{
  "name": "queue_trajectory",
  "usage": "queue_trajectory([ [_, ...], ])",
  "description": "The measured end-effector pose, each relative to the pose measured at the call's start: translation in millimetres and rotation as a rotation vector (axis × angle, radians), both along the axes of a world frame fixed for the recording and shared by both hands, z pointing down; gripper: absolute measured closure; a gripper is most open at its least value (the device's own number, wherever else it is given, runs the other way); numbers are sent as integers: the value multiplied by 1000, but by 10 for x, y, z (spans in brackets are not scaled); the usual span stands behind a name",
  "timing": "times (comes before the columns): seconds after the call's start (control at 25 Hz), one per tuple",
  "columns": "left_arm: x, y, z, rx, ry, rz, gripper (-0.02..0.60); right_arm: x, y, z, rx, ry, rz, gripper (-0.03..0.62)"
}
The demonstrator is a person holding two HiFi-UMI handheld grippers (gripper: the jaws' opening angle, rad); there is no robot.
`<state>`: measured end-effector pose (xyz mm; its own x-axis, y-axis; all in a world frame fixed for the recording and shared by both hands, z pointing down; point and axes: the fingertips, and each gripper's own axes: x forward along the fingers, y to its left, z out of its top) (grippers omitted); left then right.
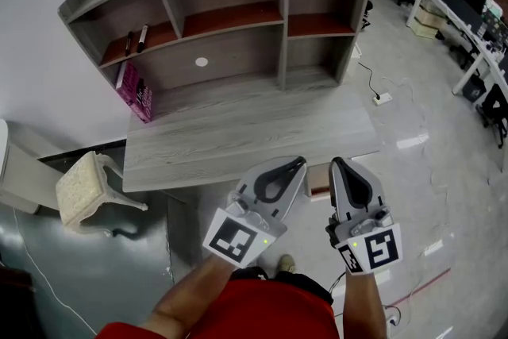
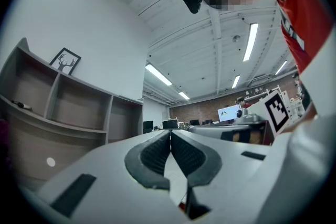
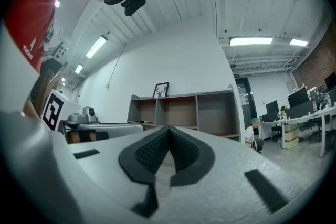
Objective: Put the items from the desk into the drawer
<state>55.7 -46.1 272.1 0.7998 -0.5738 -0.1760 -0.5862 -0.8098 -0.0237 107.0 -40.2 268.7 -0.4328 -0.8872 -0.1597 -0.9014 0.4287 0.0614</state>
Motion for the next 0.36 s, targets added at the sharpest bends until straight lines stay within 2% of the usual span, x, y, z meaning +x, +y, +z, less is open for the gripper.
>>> queue_trajectory([
  [0.36,-14,45,-16,6,-6,-3,572,-8,41,-8,2,1,3,592],
])
